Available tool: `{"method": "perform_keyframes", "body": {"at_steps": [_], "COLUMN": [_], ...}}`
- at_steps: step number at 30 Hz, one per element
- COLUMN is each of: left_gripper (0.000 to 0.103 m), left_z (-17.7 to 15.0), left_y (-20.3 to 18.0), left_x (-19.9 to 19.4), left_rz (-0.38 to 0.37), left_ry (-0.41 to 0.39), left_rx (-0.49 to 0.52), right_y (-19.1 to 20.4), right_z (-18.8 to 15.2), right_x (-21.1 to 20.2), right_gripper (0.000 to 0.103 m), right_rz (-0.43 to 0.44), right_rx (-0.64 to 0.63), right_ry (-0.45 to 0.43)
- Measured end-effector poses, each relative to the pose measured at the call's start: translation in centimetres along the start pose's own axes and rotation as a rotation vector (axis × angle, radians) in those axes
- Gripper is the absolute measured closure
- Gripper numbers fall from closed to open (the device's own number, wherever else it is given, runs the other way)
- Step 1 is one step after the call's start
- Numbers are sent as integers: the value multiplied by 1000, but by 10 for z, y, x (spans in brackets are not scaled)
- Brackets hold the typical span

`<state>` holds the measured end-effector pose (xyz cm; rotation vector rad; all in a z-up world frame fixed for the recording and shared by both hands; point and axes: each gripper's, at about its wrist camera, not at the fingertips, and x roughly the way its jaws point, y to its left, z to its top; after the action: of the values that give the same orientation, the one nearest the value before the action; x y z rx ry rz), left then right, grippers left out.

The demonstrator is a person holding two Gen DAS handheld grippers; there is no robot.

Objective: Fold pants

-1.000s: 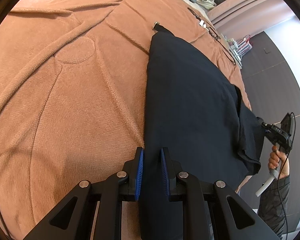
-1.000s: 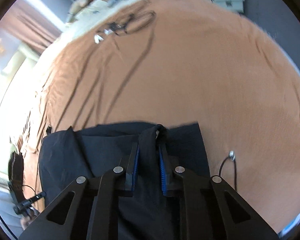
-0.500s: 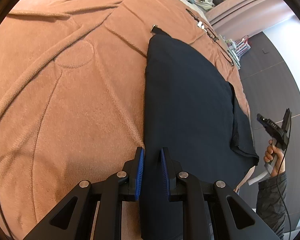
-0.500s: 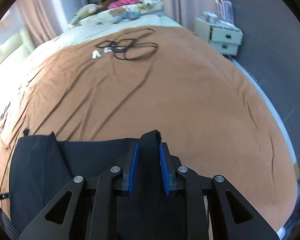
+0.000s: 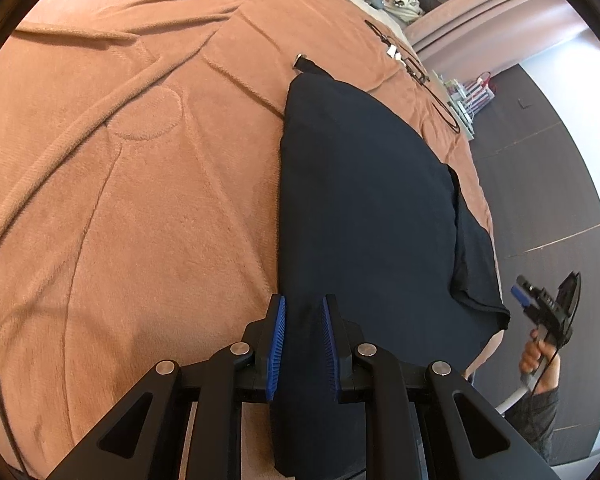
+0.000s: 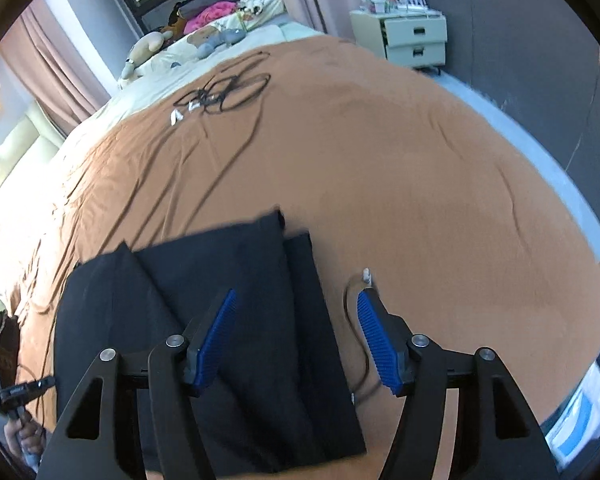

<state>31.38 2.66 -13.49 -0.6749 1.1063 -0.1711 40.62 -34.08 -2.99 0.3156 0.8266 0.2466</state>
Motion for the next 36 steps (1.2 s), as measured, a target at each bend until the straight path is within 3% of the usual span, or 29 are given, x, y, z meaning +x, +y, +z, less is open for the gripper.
{"method": "perform_keyframes", "body": {"at_steps": [8, 14, 21, 23, 26, 36], "left_gripper": [84, 84, 84, 84, 84, 84], "left_z": [-4, -11, -19, -21, -20, -17], "left_y": [-3, -3, 3, 4, 3, 5], "left_x": [-5, -6, -4, -2, -2, -6], "left_rz": [2, 8, 8, 12, 11, -9], "left_ry": [-5, -5, 8, 16, 18, 4], "left_rx": [2, -9, -25, -24, -18, -21], "right_y": [-14, -5, -5, -3, 0, 3], "right_z": [-13, -12, -9, -10, -9, -17], "right_x": [-2, 11, 26, 25, 18, 3], "right_gripper": [42, 43, 70, 96, 100, 101], "right_rz": [64, 67, 39, 20, 10, -22], "right_rx": [9, -56, -64, -75, -99, -113], "right_ry": [59, 86, 113, 118, 104, 87]}}
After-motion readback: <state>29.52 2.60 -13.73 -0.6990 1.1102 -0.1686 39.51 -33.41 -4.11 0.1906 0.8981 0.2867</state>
